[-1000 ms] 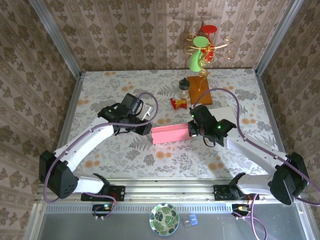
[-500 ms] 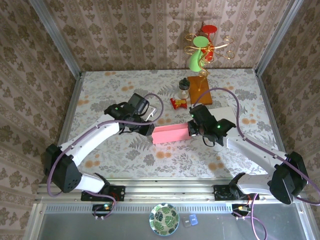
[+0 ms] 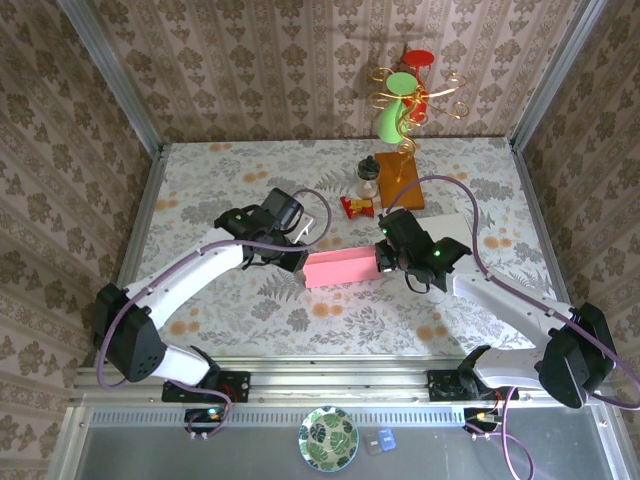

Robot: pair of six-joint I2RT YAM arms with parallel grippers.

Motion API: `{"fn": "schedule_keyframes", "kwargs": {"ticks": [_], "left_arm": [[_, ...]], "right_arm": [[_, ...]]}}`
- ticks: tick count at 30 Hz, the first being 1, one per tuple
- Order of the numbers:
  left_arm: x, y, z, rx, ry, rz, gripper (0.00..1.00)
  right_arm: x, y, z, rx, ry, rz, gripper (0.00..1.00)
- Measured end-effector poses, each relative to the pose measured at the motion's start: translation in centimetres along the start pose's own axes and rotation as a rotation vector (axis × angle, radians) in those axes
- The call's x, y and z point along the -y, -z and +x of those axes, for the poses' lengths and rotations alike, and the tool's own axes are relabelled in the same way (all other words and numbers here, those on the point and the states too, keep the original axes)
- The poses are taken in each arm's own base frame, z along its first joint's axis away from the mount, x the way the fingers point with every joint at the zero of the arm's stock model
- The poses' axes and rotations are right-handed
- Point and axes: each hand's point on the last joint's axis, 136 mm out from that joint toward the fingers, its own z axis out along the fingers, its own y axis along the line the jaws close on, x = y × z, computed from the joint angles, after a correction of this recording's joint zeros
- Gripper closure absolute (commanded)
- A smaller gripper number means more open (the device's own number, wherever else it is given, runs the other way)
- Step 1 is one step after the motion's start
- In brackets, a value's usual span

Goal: Fold the paper box

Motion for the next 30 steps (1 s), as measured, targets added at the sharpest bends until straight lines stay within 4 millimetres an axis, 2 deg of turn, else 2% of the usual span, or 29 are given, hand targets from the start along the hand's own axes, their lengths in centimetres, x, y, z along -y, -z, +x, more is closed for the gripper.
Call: {"fn": "schedule_keyframes", "kwargs": {"ticks": [4,12,20,30], "left_arm": [[-0.08,-0.03,-0.24,0.005,0.000,-0.006,0.88],[0.00,-0.20,-0.27,0.003,-0.005,-0.008,0.91],[-0.04,-0.14,-0.60,0.011,0.008,-0.018,1.00],[0.28,-0.28,-0.88,-0.013,0.103,-0.009,1.00]], "right_arm": [[0.00,0.00,-0.01,0.000,0.000,0.000,1.00],[0.00,0.00,-0.01,0.000,0.000,0.000,1.00],[0.01,0.00,-0.01,0.001,-0.002,0.000,1.00],[0.28,0.00,-0.08,0.005,-0.004,0.015,1.00]]}}
